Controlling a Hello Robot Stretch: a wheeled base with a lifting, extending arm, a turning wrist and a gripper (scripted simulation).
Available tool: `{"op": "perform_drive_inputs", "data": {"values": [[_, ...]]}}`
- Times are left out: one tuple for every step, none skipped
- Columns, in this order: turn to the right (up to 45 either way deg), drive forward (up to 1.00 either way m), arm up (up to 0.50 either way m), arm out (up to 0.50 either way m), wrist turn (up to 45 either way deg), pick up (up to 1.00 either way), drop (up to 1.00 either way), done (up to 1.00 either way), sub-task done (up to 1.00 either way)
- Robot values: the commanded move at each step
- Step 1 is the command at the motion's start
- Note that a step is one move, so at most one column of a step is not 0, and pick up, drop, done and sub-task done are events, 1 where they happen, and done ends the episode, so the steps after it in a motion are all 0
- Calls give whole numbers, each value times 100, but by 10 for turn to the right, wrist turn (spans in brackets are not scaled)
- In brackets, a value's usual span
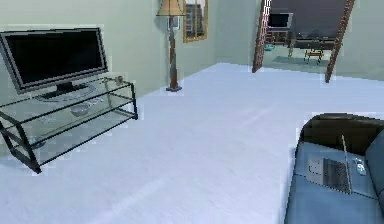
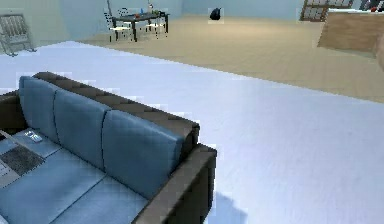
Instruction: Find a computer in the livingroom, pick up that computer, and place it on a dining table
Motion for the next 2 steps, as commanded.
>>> {"op": "perform_drive_inputs", "data": {"values": [[0,5,0,0,0,0,0,0,0],[-120,0,0,0,0,0,0,0,0]]}}
